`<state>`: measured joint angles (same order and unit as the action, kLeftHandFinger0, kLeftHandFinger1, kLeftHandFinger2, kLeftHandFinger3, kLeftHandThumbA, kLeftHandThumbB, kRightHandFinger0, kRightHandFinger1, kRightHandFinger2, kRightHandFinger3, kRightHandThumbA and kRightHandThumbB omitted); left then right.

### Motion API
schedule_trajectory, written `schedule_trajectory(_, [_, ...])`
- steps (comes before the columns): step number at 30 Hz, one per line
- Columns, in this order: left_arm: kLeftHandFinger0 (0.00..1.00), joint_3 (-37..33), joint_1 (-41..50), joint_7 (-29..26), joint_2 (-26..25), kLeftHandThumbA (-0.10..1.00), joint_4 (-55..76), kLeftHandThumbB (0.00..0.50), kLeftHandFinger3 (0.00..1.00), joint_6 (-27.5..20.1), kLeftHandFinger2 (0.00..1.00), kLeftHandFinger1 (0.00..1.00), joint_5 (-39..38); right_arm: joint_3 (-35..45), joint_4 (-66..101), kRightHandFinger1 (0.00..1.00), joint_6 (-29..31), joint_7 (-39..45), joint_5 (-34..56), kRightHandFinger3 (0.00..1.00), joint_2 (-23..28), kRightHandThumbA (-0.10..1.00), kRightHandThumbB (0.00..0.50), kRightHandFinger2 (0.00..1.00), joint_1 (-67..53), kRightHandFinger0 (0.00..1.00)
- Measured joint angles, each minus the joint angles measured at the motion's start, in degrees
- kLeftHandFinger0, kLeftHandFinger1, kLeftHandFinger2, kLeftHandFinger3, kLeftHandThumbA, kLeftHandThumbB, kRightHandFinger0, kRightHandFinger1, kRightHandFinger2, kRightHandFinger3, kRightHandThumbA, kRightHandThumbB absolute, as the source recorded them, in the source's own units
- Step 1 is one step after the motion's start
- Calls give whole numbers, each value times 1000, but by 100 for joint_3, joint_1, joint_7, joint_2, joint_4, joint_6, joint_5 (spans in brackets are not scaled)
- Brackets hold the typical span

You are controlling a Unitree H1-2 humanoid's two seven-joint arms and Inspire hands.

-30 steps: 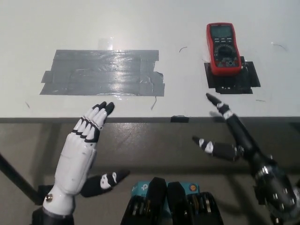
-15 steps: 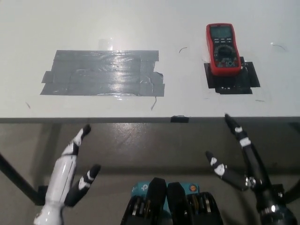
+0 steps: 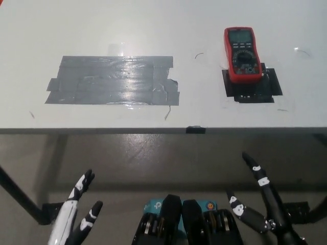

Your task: The robot first picks the multimeter with right hand and then unfolds the black stand on the back of it using left hand

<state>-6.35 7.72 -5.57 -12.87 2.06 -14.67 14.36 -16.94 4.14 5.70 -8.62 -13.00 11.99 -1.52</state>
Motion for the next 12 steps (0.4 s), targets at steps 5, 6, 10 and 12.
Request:
schedule_trajectory(5, [1000,53,181,50,-4,946,0,89,1000,1,1000,1000,-17,-27,-37,1000,23,59,-169,1000,-32,576,201,1000,-110,1000])
schedule_trajectory(6, [1000,56,214,61,-4,942,6,75,1000,0,1000,1000,-17,-35,-31,1000,23,72,-198,1000,-36,577,200,1000,-134,1000])
schedule_trajectory(10, [1000,56,309,92,-4,943,7,91,1000,1,1000,1000,-17,-54,-28,1000,25,140,-321,1000,-42,584,209,1000,-261,1000])
schedule_trajectory(12, [1000,57,319,113,-3,942,10,85,1000,2,1000,1000,-15,-55,-28,1000,25,164,-366,1000,-42,587,201,1000,-286,1000])
